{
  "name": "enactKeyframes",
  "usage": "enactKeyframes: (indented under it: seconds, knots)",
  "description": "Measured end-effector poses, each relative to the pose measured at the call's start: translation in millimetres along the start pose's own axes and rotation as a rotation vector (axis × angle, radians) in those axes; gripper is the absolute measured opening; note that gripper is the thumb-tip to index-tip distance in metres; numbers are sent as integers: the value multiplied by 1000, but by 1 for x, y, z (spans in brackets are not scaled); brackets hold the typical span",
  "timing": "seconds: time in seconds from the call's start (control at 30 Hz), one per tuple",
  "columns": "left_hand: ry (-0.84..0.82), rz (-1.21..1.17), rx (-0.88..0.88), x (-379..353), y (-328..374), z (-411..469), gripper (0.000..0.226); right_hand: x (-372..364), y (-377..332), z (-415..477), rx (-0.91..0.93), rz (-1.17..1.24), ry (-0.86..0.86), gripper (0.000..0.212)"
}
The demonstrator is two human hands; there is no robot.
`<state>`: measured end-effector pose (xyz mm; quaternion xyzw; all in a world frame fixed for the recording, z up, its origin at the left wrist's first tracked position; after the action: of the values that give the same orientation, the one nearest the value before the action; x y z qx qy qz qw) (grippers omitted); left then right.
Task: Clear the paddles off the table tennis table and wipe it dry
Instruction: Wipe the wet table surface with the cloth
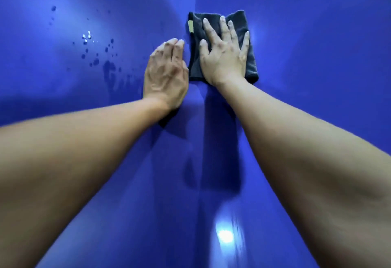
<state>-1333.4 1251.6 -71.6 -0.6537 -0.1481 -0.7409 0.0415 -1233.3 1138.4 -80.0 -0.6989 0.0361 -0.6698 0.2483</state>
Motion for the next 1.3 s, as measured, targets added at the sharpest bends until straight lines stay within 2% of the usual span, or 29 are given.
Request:
enactKeyframes:
  seconds: [0.17, 0.37, 0.53, 0.63, 0.73, 0.87, 1.07, 1.3]
  knots:
    - [-23, 19, -51, 10, 9, -104, 50, -1, -1, -118, 43, -6, 0, 56]
    - [-71, -55, 17, 25, 23, -260, 52, 7, 9, -279, 112, 4, -29, 57]
    - [-105, -153, 139, 35, 34, -341, 53, 12, 11, -407, 118, 35, -74, 58]
    - [-127, -174, 178, 41, 42, -364, 54, 16, 15, -444, 124, 48, -109, 60]
    - [-125, -179, 200, 46, 47, -367, 54, 19, 25, -445, 197, 56, -202, 68]
    - [-94, -173, 185, 47, 50, -349, 52, 27, 43, -411, 336, 28, -235, 63]
    - [-55, -179, 147, 35, 63, -300, 52, 33, 51, -322, 148, 36, -109, 63]
    - [-25, -109, 115, 16, 71, -195, 52, 26, 57, -166, 107, 11, -104, 61]
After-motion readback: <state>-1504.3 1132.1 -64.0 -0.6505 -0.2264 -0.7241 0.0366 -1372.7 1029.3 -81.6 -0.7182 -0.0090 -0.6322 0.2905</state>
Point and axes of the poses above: each hand's wrist, its own z-axis towards the middle knuckle, its own x-axis out of the back of the hand, y = z × x, the point moved 5 cm from there along z, towards the middle knuckle, and after that the axes turned 8 degrees about z, right-handed, at the moved point
